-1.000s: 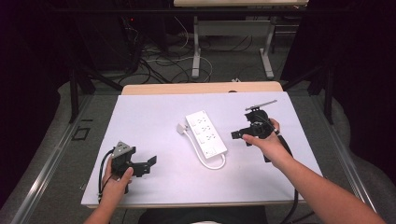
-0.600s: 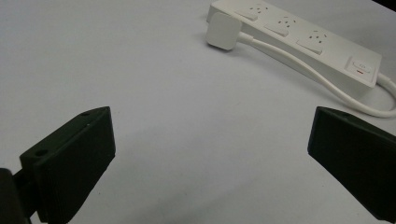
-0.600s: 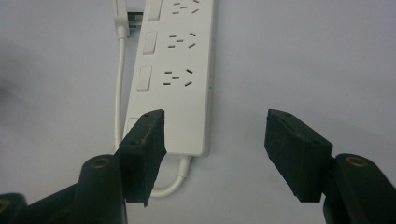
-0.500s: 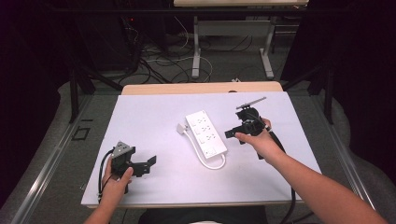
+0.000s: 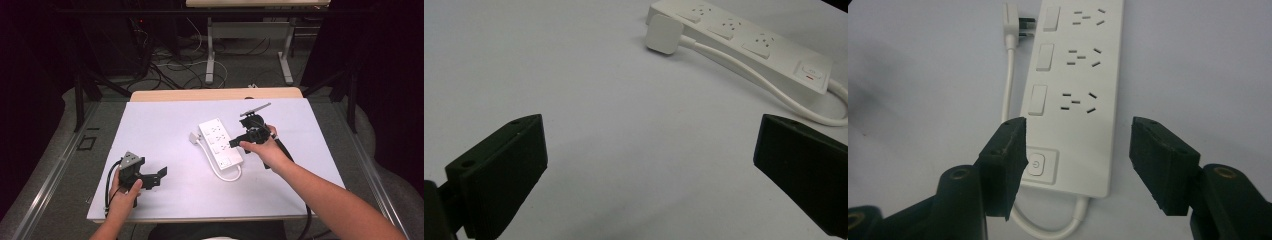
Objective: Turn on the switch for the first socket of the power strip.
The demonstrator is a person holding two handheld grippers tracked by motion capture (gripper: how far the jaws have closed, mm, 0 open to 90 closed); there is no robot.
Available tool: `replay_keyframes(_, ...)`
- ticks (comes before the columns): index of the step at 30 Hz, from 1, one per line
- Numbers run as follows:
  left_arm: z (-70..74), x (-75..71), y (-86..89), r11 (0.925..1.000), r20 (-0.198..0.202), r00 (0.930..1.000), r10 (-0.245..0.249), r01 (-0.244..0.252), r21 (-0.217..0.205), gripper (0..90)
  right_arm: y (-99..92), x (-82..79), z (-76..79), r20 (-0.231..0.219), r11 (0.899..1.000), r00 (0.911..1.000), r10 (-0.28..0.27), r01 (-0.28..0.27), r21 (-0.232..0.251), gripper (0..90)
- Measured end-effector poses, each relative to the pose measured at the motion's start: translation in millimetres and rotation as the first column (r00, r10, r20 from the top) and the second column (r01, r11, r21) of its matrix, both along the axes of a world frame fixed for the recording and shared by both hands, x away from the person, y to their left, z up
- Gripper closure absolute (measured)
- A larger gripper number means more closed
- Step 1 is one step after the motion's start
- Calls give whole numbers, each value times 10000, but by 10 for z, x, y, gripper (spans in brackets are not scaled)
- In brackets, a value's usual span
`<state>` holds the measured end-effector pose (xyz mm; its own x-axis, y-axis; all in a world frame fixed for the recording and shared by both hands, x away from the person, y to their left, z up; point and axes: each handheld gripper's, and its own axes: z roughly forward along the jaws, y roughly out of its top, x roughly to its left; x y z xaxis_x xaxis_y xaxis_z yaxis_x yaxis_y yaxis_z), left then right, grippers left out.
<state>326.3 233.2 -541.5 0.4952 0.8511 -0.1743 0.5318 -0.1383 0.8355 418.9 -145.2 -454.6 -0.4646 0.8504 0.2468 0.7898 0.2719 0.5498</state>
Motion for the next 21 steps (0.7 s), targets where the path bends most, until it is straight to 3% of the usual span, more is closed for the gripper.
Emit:
replay_keyframes(8, -4, 3, -2, 10000, 7, 10000, -14, 14, -21, 7, 131, 81, -47, -580, 9995, 9983, -16, 34, 316, 390)
replay_keyframes(9, -3, 2, -2, 10000, 11, 10000, -11, 11, -16, 7, 137, 94, -66, -525, 9987, 9985, 135, -109, 500, 400)
replay_keyframes(11, -2, 1, -2, 10000, 24, 10000, -18, 18, -11, 7, 172, 114, -78, -722, 9985, 9972, 177, -139, 531, 419)
replay_keyframes(18, -1, 0, 1, 10000, -13, 10000, -27, 27, 11, 7, 291, 178, -151, -802, 9971, 9962, 340, -284, 699, 476)
replay_keyframes(19, -1, 0, 1, 10000, 1, 10000, -35, 35, 5, 8, 307, 177, -143, -1069, 9978, 9938, 306, -241, 615, 482)
replay_keyframes(21, 0, 0, 3, 10000, 9, 10000, -42, 42, 9, 7, 330, 196, -174, -905, 9966, 9948, 475, -412, 709, 497)
